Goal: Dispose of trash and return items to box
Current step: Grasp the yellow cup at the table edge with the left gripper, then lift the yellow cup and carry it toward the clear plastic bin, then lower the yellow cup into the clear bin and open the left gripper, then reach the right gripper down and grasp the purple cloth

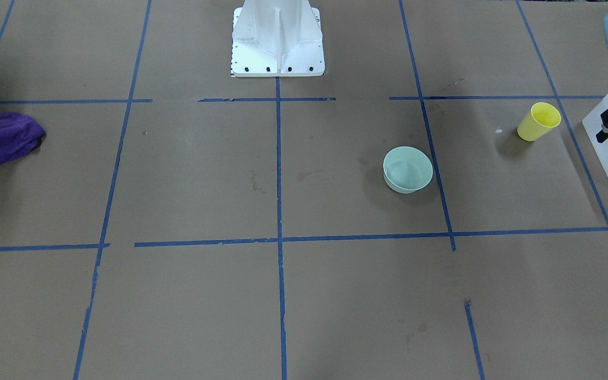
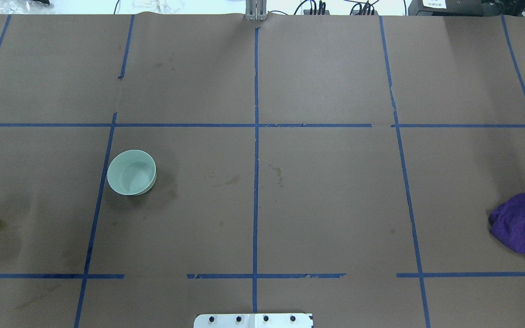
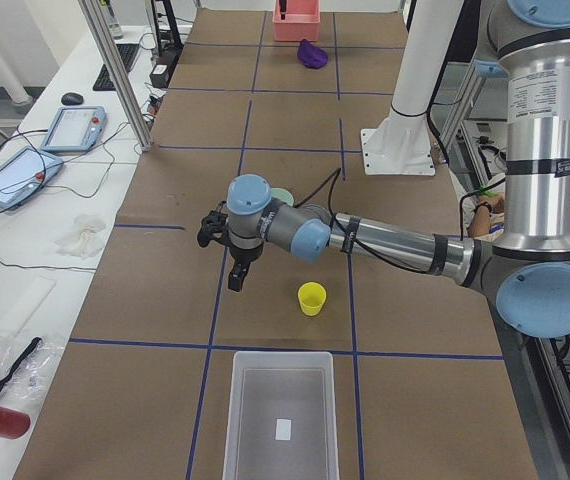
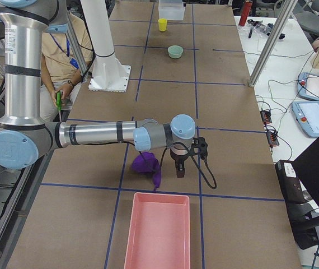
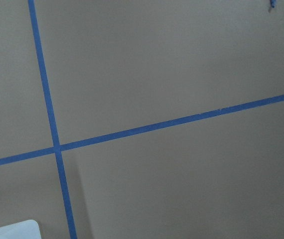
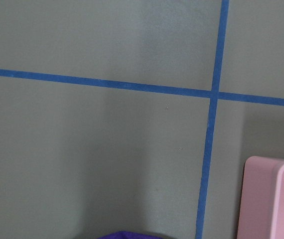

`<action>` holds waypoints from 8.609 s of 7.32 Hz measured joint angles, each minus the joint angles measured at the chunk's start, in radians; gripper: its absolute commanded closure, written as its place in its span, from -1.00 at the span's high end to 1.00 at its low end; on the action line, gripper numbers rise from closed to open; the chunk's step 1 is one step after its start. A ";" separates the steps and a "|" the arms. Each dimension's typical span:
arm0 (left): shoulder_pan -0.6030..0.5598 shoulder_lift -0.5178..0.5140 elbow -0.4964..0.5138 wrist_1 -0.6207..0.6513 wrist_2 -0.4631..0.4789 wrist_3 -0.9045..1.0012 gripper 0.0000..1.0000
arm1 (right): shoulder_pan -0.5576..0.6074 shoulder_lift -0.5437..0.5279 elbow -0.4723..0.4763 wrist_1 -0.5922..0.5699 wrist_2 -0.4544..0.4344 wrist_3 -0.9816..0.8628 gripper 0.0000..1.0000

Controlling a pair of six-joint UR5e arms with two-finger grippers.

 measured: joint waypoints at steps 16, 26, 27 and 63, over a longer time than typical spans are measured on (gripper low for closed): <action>0.358 0.223 0.087 -0.311 0.080 -0.387 0.50 | -0.041 -0.015 -0.010 0.231 0.047 0.153 1.00; 0.273 0.259 -0.060 -0.308 0.079 -0.315 -1.00 | -0.042 -0.014 -0.005 0.231 0.046 0.154 1.00; 0.192 0.266 -0.063 -0.281 0.073 -0.180 -1.00 | -0.045 -0.014 -0.004 0.231 0.045 0.154 1.00; -0.165 -0.235 -0.019 0.434 -0.019 0.022 0.29 | -0.346 -0.232 0.046 0.456 -0.120 0.638 -0.35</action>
